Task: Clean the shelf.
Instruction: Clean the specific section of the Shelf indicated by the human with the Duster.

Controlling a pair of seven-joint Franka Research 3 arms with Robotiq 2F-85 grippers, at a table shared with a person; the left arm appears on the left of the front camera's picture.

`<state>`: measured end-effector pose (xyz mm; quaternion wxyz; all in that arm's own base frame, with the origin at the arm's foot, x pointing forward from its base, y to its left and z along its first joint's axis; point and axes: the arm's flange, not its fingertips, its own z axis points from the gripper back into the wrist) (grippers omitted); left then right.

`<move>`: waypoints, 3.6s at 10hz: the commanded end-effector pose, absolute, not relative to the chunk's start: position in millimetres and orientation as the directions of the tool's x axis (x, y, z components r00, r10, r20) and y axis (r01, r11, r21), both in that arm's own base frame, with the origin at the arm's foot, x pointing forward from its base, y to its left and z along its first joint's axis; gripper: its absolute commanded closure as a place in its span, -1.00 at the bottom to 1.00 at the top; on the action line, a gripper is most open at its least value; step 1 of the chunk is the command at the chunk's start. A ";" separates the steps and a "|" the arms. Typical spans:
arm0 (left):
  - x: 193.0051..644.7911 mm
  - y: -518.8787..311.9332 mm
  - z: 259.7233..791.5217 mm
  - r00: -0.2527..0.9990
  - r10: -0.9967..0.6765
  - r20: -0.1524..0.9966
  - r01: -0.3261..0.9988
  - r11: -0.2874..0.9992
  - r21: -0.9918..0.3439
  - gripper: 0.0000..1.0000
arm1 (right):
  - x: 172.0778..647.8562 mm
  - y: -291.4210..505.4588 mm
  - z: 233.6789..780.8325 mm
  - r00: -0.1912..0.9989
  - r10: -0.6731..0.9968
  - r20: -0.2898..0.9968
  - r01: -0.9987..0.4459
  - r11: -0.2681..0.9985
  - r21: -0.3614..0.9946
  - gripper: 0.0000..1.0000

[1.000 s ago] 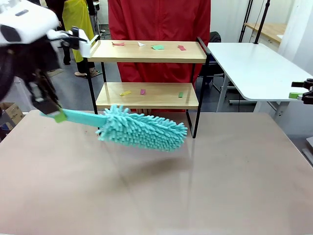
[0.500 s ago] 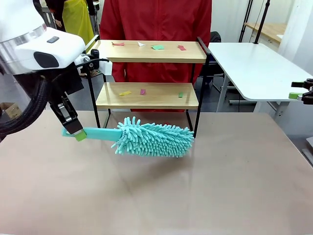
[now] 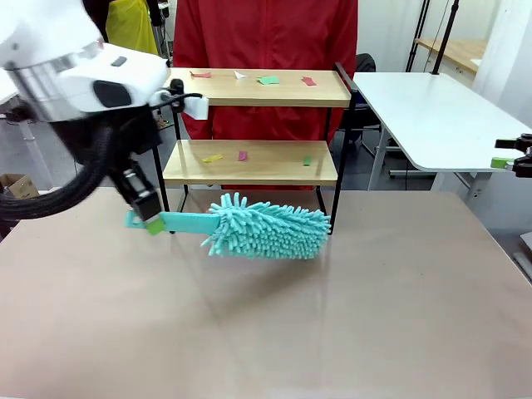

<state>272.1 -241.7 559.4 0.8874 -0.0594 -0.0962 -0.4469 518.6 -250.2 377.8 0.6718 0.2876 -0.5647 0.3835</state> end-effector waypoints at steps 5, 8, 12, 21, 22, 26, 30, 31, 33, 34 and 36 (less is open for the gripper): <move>261.2 -290.6 538.6 0.788 -0.538 0.299 0.556 0.831 0.028 0.72 | 519.4 -247.3 386.4 0.081 0.190 0.978 -0.832 0.553 -0.039 -1.00; 273.2 -325.4 516.6 0.827 -0.477 0.296 0.494 0.869 0.023 0.72 | 519.4 -247.3 386.4 0.081 0.190 0.978 -0.832 0.553 -0.039 -1.00; 290.1 -378.1 478.2 0.864 -0.365 0.347 0.367 0.928 0.062 0.72 | 519.4 -247.3 386.4 0.081 0.190 0.978 -0.832 0.553 -0.039 -1.00; 302.2 -416.7 455.2 0.914 -0.202 0.353 0.251 0.963 -0.099 0.72 | 519.4 -247.3 386.4 0.081 0.190 0.978 -0.832 0.553 -0.039 -1.00; 302.9 -431.8 450.3 0.903 -0.155 0.402 0.215 0.971 -0.107 0.72 | 519.4 -247.3 386.4 0.081 0.190 0.978 -0.832 0.553 -0.039 -1.00; 324.1 -460.4 426.3 0.882 -0.007 0.471 0.098 0.981 -0.169 0.72 | 519.4 -247.3 386.4 0.081 0.190 0.978 -0.832 0.553 -0.039 -1.00; 345.6 -491.4 395.2 0.847 0.044 0.529 0.069 0.979 -0.191 0.72 | 519.4 -247.3 386.4 0.081 0.190 0.978 -0.832 0.553 -0.039 -1.00; 348.7 -498.1 387.0 0.838 0.056 0.543 0.048 0.983 -0.177 0.72 | 519.4 -247.3 386.4 0.081 0.190 0.978 -0.832 0.553 -0.039 -1.00; 353.1 -506.8 368.2 0.857 0.075 0.509 0.033 0.979 -0.199 0.72 | 519.4 -247.3 386.4 0.081 0.190 0.978 -0.832 0.553 -0.039 -1.00; 353.9 -512.6 358.0 0.869 0.081 0.488 0.020 0.980 -0.198 0.72 | 519.4 -247.3 386.4 0.081 0.190 0.978 -0.832 0.553 -0.039 -1.00; 354.1 -514.7 345.5 0.887 0.093 0.451 -0.008 0.982 -0.187 0.72 | 519.4 -247.3 386.4 0.081 0.190 0.978 -0.832 0.553 -0.039 -1.00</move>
